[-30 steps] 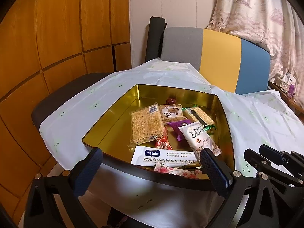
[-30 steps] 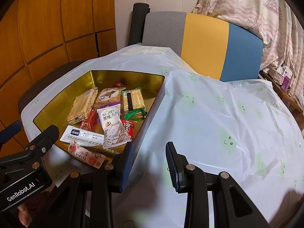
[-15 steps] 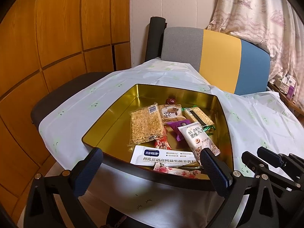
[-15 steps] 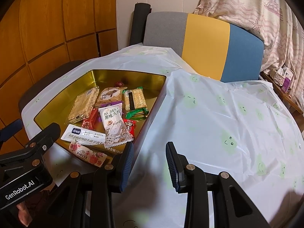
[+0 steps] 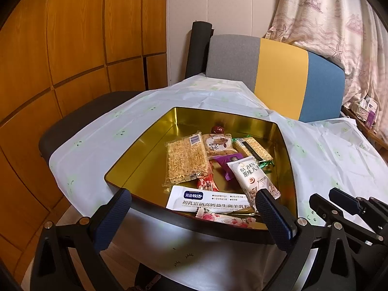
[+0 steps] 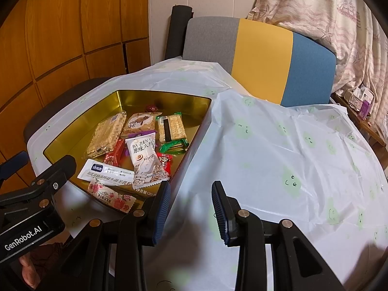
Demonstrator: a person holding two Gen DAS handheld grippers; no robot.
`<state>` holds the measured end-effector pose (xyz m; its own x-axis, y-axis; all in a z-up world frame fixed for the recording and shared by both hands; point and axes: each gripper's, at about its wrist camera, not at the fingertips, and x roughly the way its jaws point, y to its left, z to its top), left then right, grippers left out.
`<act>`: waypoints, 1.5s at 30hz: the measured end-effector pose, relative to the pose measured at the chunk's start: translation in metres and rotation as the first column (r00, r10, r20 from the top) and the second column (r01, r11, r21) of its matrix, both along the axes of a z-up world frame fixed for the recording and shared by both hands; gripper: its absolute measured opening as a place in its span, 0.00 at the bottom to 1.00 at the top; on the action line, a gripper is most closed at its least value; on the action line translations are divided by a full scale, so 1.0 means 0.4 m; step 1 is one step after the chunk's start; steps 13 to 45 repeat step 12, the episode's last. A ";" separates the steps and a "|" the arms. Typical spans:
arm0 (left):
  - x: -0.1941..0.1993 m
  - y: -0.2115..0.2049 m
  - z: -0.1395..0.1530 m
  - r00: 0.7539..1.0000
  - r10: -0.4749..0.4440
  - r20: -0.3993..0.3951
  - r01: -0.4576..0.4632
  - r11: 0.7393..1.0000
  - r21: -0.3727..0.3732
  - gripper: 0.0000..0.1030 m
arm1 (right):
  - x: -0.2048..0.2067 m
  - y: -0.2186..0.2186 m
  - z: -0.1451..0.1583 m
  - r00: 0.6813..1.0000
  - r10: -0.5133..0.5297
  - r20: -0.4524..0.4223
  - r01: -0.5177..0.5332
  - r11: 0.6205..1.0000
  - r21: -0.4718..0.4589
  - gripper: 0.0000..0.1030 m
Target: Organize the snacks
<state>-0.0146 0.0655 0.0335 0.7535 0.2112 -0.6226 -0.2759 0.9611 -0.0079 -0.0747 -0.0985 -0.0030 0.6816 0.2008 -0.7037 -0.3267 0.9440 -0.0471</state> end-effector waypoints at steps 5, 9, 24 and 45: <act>-0.001 -0.009 -0.001 1.000 -0.012 -0.005 0.012 1.000 0.021 1.00 | -0.001 0.001 -0.003 1.000 0.002 -0.003 -0.002 1.000 -0.006 0.35; -0.011 -0.011 0.002 1.000 0.000 0.019 -0.001 1.000 0.031 1.00 | -0.001 -0.003 -0.007 1.000 0.002 -0.007 -0.002 1.000 -0.006 0.35; -0.009 -0.009 0.000 1.000 -0.001 0.016 0.001 1.000 0.025 1.00 | 0.001 -0.010 -0.011 1.000 -0.004 -0.012 0.004 1.000 -0.001 0.35; -0.009 -0.009 0.000 1.000 -0.001 0.016 0.001 1.000 0.025 1.00 | 0.001 -0.010 -0.011 1.000 -0.004 -0.012 0.004 1.000 -0.001 0.35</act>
